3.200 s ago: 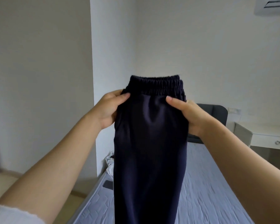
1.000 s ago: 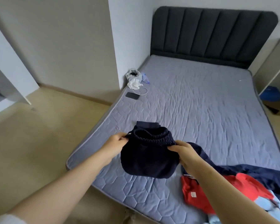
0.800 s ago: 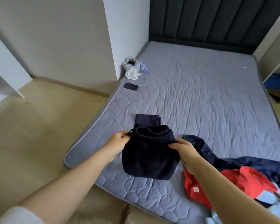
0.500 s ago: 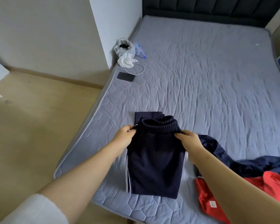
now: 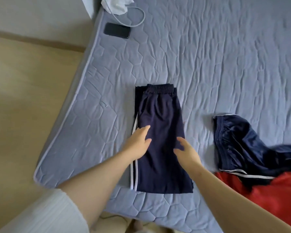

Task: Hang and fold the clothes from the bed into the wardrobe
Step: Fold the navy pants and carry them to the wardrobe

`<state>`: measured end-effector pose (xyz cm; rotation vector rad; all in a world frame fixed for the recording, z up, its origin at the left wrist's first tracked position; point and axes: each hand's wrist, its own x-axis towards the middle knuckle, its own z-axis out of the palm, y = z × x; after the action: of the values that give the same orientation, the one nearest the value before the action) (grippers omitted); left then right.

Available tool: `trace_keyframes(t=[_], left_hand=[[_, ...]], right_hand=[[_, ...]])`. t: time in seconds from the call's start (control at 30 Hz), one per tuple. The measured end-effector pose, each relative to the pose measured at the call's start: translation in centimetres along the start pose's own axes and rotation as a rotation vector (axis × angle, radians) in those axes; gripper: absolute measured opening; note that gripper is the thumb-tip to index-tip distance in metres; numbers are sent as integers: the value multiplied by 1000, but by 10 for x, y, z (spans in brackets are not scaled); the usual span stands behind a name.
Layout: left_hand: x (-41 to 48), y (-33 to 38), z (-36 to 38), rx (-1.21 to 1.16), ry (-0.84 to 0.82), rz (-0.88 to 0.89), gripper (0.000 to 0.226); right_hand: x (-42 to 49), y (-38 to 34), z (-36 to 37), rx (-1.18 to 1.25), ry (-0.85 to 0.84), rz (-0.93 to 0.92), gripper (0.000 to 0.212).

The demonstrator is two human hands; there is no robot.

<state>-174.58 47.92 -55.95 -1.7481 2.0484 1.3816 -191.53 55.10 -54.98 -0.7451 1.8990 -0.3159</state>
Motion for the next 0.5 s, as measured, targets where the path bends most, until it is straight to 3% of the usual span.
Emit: trace_keyframes(t=[0.17, 0.37, 0.5], left_hand=[[-18, -39, 67, 253, -109, 105, 64], [-31, -84, 144, 522, -202, 115, 85], [-37, -111, 179, 732, -243, 136, 106]], right_hand=[[1, 54, 25, -541, -133, -150, 57], [17, 122, 60, -886, -296, -291, 71], [33, 161, 73, -1111, -301, -375, 89]])
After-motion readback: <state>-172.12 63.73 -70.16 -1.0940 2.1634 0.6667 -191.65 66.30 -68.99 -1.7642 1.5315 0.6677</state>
